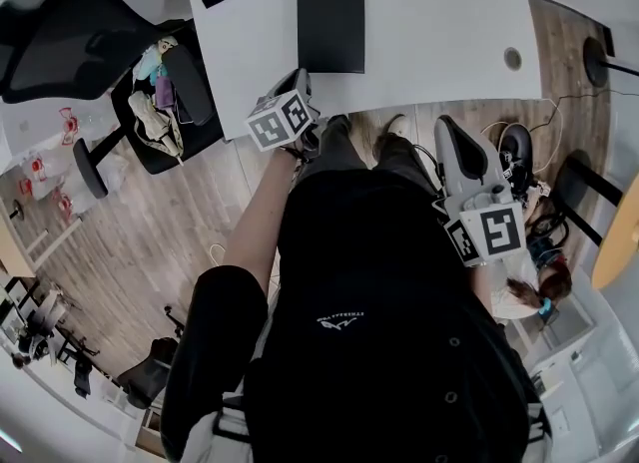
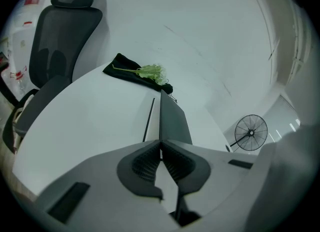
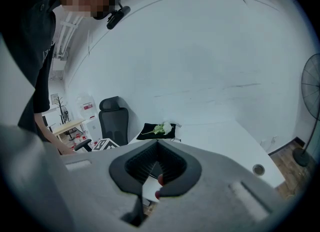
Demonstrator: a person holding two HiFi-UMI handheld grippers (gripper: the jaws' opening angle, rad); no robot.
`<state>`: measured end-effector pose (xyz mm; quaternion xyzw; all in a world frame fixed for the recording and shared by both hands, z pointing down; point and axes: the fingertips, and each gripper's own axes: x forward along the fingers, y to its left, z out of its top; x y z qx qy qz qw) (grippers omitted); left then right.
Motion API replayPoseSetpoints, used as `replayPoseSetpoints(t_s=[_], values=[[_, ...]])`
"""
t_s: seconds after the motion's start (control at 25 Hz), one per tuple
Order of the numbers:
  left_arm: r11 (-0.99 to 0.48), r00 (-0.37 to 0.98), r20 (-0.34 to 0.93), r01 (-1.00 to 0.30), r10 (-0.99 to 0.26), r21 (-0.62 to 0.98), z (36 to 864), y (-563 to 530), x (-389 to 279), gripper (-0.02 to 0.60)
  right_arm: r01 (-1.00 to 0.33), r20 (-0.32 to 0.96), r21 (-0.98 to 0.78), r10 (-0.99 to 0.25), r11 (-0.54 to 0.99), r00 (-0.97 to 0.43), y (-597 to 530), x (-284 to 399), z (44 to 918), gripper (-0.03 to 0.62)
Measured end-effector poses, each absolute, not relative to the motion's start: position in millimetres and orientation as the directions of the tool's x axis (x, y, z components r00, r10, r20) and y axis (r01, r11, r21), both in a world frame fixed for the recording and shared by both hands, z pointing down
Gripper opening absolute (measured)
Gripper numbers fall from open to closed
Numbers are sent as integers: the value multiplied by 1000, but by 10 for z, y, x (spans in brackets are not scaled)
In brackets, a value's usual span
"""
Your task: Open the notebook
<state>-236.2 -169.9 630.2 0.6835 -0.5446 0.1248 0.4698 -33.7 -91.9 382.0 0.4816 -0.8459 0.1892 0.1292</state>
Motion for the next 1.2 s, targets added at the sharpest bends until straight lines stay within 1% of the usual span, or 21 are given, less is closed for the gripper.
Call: replayPoseSetpoints(t_s=[0.24, 0.44, 0.88, 1.2], values=[[32, 354, 664, -868, -659, 495, 6138, -1693, -2312, 11, -842, 398, -203, -743, 500, -538, -918, -221, 3817, 5], [-4, 328, 665, -899, -671, 438, 6003, -1709, -2267, 11, -827, 396, -210, -728, 522, -560, -905, -104, 3827, 6], [-58, 304, 642, -926, -704, 374, 5649, -1685, -1998, 8, -818, 388, -248, -721, 519, -575, -852, 255, 3820, 5], [-74, 281, 614, -938, -738, 340, 5472, -1662, -1764, 8, -811, 377, -236, -719, 535, -584, -841, 483, 3802, 5]])
